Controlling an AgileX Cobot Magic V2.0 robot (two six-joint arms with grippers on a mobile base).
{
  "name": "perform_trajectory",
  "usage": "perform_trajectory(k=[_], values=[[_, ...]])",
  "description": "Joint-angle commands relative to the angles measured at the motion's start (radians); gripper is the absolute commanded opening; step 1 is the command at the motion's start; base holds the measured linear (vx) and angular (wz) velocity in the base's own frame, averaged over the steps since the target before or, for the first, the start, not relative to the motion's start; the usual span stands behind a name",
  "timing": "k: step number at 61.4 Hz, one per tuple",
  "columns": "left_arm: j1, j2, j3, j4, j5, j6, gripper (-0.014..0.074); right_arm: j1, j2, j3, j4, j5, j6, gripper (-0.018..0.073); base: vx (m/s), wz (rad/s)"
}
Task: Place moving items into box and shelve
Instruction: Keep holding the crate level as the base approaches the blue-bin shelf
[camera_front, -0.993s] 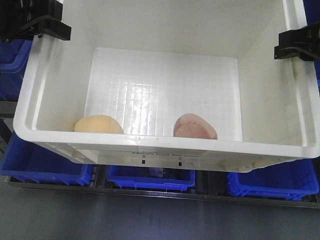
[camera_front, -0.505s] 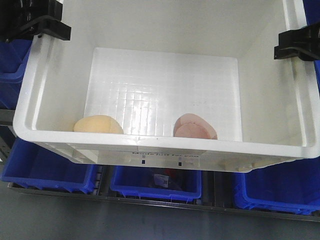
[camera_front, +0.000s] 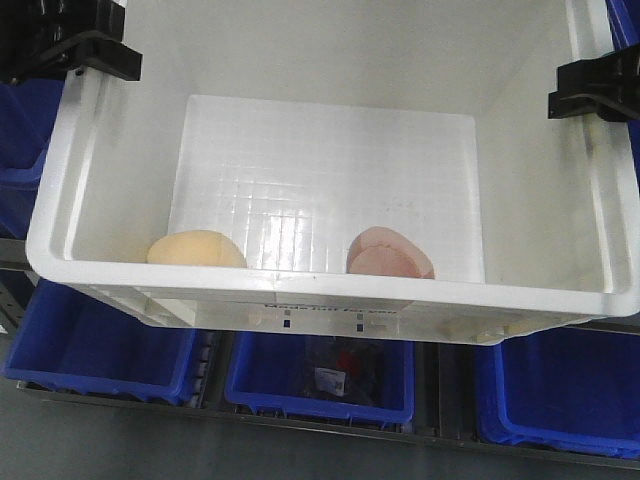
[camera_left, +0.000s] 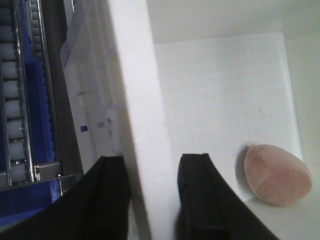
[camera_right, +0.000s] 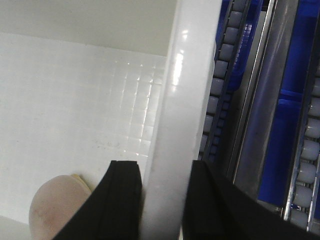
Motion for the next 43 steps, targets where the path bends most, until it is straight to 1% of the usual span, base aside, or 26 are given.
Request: perform_trajectory(k=[1,43], values=[[-0.016,-0.046,-0.043,-0.144,-0.119,0.014,-0.0006,0.005,-0.037,-0.043,0.11,-0.112,-0.015,-0.0006,0.08,0.02],[-0.016,-0.046,-0.043,-0.144,-0.119,0.014,-0.0006,0.005,-0.037,-0.043,0.11,-0.112,-0.015,-0.0006,0.06,0.0]])
